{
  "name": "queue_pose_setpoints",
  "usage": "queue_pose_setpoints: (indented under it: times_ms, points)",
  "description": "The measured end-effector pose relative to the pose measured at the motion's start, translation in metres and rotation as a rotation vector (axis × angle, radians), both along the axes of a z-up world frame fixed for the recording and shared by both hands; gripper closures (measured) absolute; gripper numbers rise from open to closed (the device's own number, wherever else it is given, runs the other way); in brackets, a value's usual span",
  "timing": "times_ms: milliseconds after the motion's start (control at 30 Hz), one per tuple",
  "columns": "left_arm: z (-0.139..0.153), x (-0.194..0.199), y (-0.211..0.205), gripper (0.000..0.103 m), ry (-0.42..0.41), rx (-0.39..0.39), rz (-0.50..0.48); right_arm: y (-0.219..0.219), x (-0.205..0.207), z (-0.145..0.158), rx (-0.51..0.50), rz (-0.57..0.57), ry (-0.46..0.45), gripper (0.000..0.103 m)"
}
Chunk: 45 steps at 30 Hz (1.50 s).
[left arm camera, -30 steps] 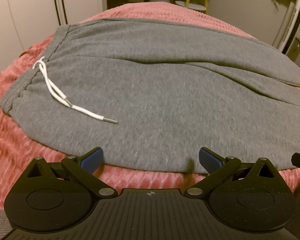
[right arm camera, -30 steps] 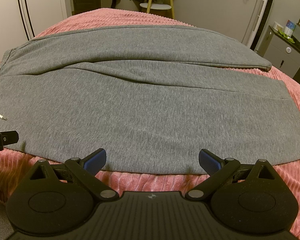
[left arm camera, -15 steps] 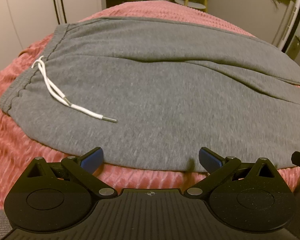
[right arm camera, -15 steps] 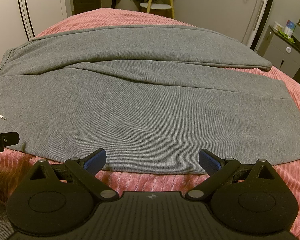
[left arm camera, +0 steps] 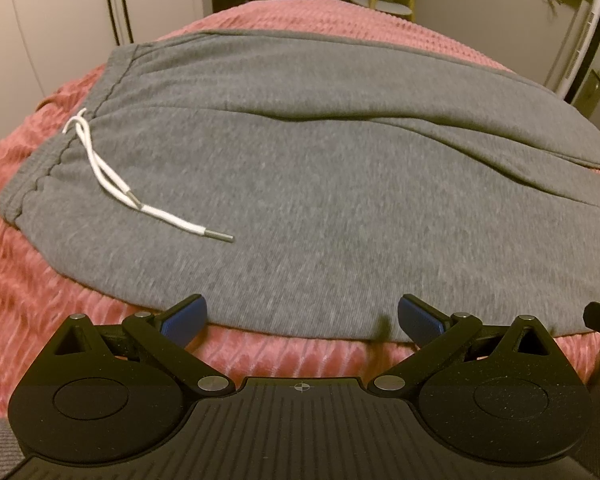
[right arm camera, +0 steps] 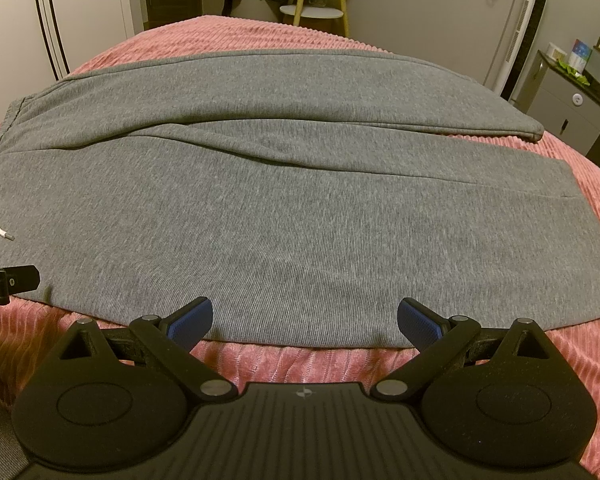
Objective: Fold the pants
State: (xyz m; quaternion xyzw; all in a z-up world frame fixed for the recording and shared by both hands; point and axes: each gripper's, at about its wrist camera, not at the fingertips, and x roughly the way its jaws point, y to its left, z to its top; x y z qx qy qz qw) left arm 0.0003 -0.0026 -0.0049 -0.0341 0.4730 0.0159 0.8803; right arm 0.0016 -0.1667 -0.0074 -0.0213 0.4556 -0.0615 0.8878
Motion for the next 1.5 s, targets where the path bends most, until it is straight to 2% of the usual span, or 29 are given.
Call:
queue_pose_setpoints:
  times_ms: [1500]
  points:
    - [-0.0011,0.0003,0.0003,0.000,0.005,0.001,-0.001,-0.0004,-0.0019,-0.0022,0.001,-0.001,0.004,0.004]
